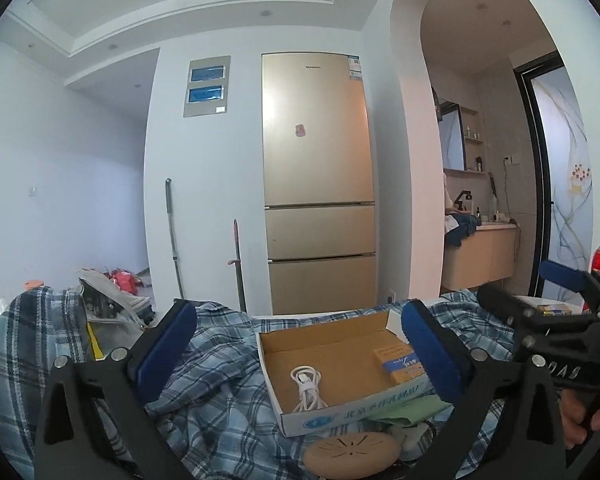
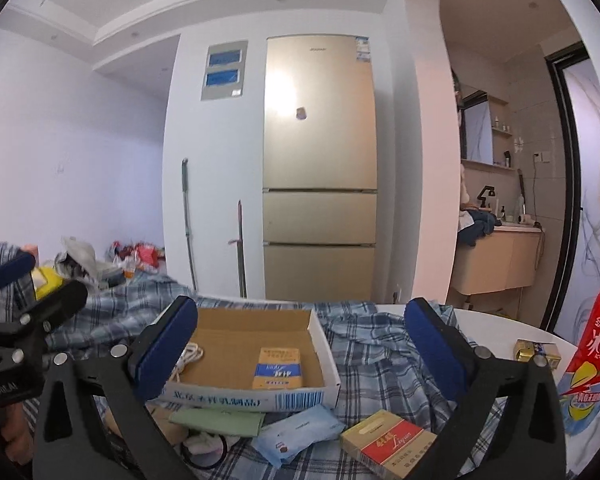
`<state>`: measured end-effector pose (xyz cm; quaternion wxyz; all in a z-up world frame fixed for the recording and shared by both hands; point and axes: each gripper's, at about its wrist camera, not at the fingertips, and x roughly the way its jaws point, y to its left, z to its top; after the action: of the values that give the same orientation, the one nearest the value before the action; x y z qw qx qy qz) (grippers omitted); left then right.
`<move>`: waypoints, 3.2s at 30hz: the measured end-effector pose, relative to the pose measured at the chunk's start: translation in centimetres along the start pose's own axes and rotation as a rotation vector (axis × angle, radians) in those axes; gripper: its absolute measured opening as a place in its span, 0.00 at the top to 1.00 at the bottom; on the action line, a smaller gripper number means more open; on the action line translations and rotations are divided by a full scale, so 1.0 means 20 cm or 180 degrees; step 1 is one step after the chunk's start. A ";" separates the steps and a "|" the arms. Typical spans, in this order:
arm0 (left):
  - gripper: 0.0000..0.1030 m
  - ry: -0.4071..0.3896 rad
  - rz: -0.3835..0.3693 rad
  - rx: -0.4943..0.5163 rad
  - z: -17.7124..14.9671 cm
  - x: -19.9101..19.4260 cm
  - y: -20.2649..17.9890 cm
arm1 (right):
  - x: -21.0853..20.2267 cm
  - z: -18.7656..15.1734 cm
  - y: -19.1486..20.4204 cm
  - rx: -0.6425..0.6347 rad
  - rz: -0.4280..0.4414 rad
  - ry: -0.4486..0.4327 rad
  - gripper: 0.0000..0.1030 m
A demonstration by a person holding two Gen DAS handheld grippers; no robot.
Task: Organize soft objects
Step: 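Raise both open grippers away from the cardboard box, then grasp the green flat pouch with the right gripper while the left moves toward the beige round pad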
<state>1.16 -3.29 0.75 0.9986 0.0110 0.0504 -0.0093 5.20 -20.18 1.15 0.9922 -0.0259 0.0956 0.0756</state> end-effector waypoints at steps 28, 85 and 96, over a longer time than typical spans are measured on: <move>0.00 0.0231 0.0078 -0.0090 -0.02 0.05 0.05 | 0.00 -0.03 0.01 -0.0046 0.0002 0.0094 0.00; 0.00 0.0927 0.0312 -0.0049 -0.08 0.21 0.07 | 0.34 -0.28 0.25 -0.0385 0.0536 0.1751 0.34; 0.00 0.1054 0.0153 -0.0011 -0.10 0.24 0.05 | 0.10 -0.09 0.16 -0.0292 0.0228 0.0803 0.34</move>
<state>5.67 -2.40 -1.76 0.9766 0.0119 0.2140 0.0165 6.23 -16.96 -1.14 0.9668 -0.0771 0.2168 0.1114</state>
